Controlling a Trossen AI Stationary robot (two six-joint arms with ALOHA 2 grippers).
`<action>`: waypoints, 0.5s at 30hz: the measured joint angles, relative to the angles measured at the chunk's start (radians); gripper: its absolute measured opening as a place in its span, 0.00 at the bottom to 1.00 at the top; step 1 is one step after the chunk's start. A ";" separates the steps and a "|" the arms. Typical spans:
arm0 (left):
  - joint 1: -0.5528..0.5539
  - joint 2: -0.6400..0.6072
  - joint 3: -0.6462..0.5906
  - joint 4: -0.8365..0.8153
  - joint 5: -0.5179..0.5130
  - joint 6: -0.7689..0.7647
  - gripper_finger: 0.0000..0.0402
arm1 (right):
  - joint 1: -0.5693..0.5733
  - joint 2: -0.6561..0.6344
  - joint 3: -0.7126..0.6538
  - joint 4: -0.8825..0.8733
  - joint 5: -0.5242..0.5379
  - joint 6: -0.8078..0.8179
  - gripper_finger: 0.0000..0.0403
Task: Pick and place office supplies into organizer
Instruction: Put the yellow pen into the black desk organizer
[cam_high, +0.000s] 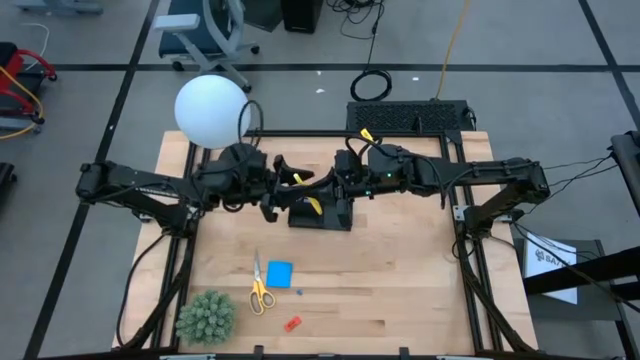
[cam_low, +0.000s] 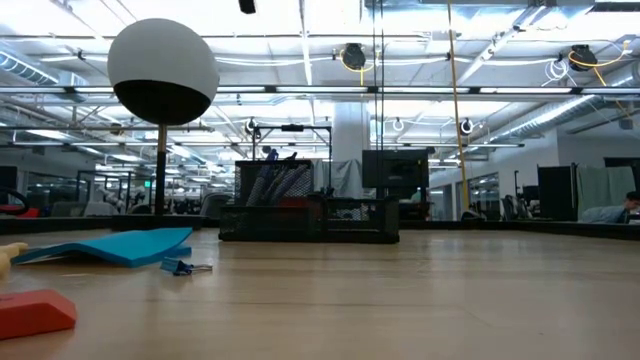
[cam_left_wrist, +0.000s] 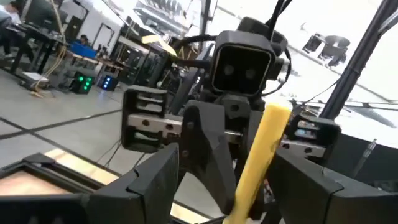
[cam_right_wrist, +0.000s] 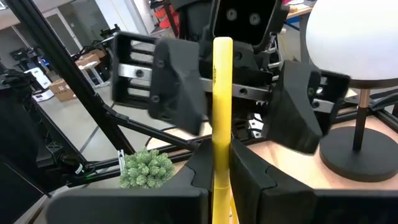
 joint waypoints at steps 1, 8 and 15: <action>0.000 0.022 0.017 0.010 0.010 0.000 0.60 | 0.000 0.000 0.000 0.000 0.000 0.000 0.06; 0.000 0.078 0.065 0.025 0.014 0.007 0.58 | 0.000 0.000 0.000 0.002 0.000 0.000 0.06; 0.001 0.090 0.077 0.029 0.008 0.015 0.36 | 0.000 0.000 0.000 -0.009 0.000 -0.001 0.06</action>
